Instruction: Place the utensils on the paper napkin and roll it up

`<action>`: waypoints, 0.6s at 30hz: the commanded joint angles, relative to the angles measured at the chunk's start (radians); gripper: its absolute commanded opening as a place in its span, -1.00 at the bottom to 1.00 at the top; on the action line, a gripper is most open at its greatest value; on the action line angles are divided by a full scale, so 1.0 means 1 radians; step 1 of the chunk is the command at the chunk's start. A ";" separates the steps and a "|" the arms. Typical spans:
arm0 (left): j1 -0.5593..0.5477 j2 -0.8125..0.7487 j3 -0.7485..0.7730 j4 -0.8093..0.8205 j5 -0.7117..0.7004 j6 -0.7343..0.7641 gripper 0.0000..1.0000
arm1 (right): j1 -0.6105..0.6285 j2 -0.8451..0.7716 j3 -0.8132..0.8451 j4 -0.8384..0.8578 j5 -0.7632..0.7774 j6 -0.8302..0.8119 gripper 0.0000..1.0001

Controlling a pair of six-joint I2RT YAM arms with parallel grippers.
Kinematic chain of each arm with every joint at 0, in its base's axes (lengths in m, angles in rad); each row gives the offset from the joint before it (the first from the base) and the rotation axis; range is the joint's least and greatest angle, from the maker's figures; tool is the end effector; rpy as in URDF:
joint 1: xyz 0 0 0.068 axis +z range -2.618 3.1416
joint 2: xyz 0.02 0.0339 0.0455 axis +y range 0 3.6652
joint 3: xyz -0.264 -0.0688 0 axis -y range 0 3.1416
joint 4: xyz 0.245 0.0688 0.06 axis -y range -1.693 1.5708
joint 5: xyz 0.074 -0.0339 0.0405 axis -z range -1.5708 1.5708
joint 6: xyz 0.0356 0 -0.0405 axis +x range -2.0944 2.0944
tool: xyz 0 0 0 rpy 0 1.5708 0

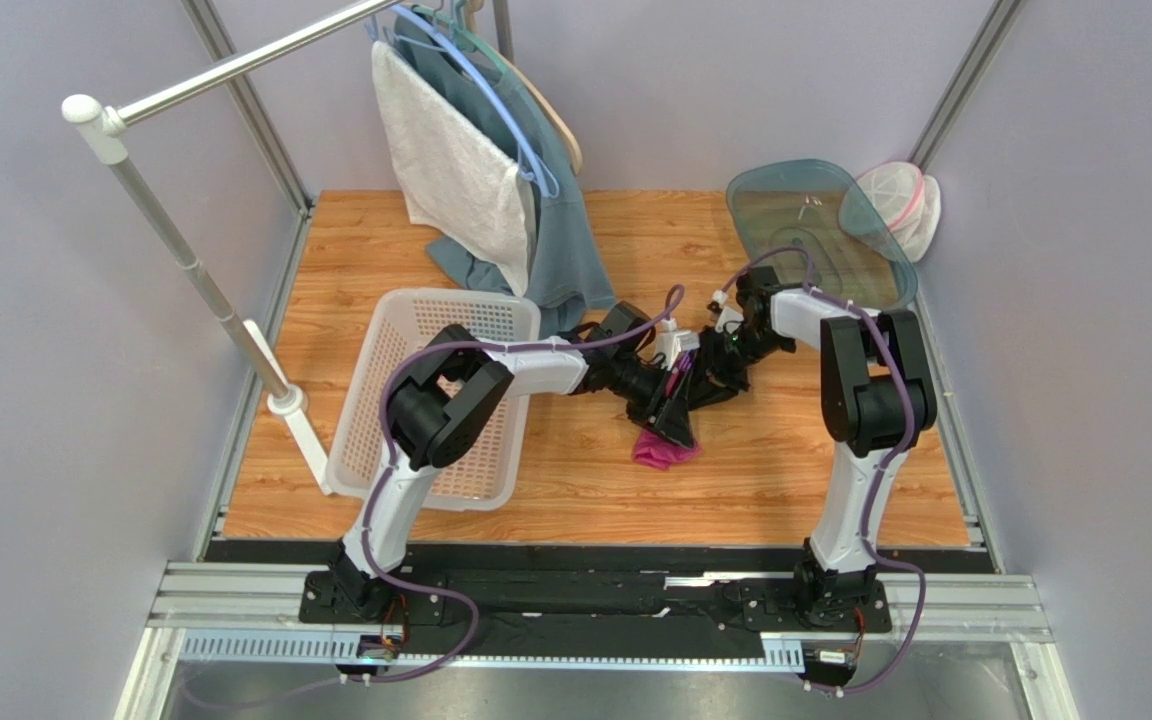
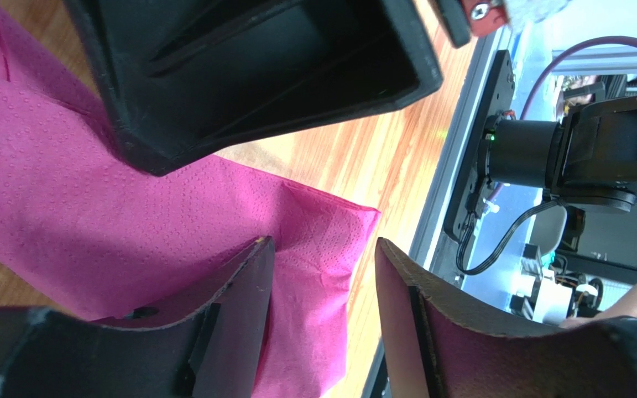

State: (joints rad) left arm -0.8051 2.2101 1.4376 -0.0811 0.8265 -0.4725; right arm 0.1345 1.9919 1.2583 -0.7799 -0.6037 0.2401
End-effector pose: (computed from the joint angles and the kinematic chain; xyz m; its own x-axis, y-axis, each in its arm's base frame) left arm 0.2995 -0.3493 0.1234 -0.8398 0.4287 -0.3330 0.4955 0.3550 -0.7928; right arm 0.3501 0.0678 0.1318 -0.9949 0.0629 0.0792 0.0967 0.8200 0.5641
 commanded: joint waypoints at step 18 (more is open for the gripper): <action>0.034 0.017 -0.069 0.072 -0.101 0.034 0.03 | 0.020 -0.051 0.001 0.057 -0.044 0.038 -0.78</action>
State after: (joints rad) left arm -0.7963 2.2047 1.3930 0.0025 0.8295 -0.4847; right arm 0.1440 1.8889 1.2579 -0.7559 -0.6483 0.2668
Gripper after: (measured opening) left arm 0.516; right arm 0.118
